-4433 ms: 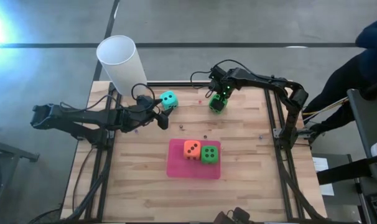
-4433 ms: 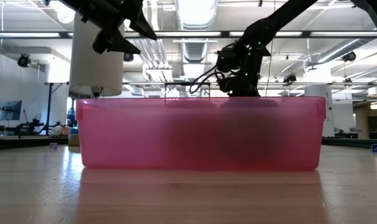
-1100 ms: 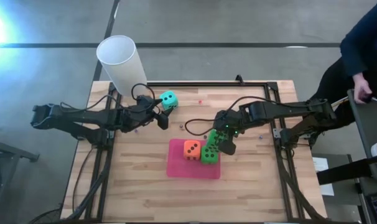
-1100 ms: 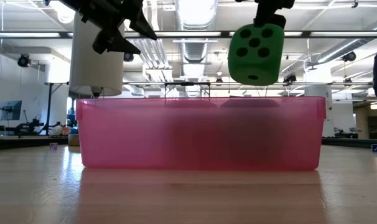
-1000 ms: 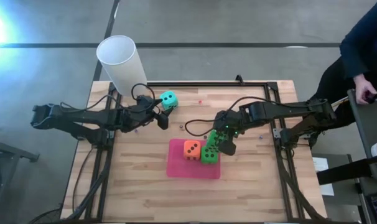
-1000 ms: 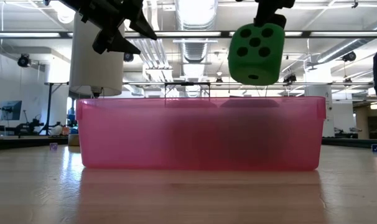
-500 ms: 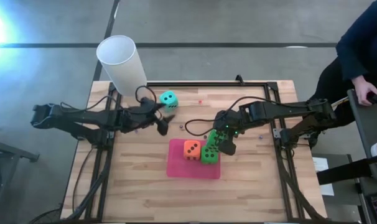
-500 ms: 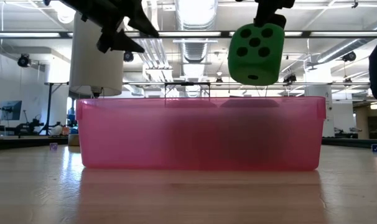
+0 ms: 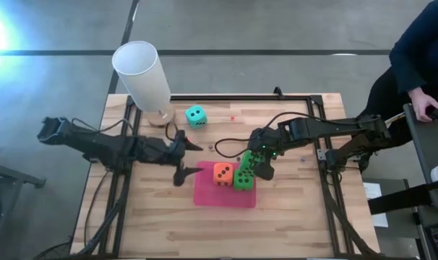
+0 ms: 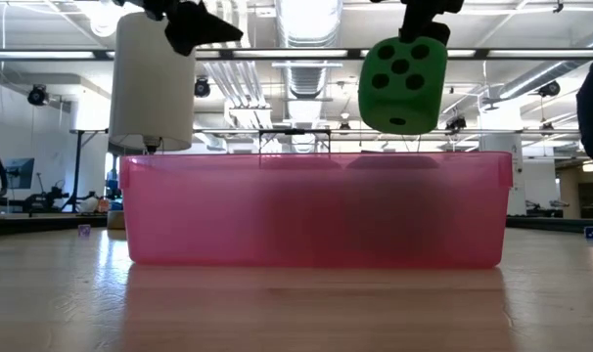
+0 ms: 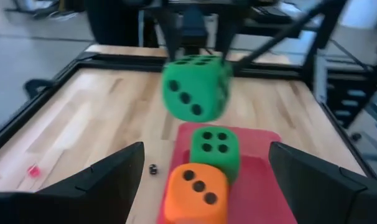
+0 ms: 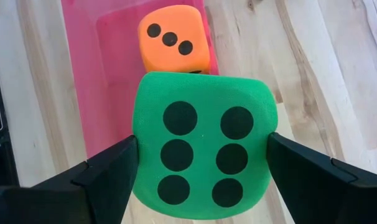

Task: Pick & Place Dice
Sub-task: Put the large green dice into the pink bin

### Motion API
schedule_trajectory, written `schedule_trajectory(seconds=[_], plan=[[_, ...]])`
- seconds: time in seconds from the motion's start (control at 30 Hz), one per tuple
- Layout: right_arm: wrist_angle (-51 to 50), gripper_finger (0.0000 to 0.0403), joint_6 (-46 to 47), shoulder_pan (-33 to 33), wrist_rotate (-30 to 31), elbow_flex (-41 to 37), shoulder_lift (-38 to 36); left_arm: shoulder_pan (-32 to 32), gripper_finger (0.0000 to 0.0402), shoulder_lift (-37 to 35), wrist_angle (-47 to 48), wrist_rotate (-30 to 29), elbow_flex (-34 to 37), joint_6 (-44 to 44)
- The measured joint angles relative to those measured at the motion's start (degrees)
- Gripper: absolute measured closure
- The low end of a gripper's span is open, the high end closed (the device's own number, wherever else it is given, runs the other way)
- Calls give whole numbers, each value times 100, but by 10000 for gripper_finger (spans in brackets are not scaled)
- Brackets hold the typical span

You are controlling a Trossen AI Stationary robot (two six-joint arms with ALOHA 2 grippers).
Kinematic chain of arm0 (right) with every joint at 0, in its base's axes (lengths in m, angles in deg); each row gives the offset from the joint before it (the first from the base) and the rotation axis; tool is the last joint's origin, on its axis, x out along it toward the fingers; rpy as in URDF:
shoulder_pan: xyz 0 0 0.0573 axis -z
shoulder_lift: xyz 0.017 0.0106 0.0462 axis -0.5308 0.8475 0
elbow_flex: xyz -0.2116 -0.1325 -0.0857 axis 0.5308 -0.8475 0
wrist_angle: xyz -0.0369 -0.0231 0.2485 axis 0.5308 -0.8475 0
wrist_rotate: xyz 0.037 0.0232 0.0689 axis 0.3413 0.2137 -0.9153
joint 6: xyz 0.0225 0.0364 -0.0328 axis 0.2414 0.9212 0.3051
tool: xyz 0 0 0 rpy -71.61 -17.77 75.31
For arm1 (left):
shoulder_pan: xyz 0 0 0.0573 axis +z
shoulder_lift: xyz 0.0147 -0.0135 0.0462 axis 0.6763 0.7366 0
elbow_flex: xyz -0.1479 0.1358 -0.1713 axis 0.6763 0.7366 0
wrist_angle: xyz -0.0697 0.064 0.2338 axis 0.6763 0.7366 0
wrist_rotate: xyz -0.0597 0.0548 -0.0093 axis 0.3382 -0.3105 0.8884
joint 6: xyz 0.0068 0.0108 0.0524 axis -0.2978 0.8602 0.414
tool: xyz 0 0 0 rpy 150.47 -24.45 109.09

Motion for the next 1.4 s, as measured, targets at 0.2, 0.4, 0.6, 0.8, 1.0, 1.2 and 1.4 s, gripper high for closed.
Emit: schedule_trajectory(seconds=[0.2,0.4,0.6,0.8,1.0,1.2,1.4], plan=[[2,76,0,0,0,0,0,-217,47,1,22,24,1,342],[-2,76,-2,0,4,0,0,-221,48,1,37,7,0,301],[0,77,-3,-9,7,0,0,-221,51,-1,63,7,-1,301],[-2,78,-6,-9,-80,0,0,-221,46,0,109,7,-1,299],[-4,89,-88,-9,-87,0,0,-221,43,1,109,7,-1,299],[-18,100,-351,-2,-85,0,-27,-221,49,0,109,7,-1,296],[-25,105,-328,57,235,7,-405,-221,50,1,109,7,-1,294]])
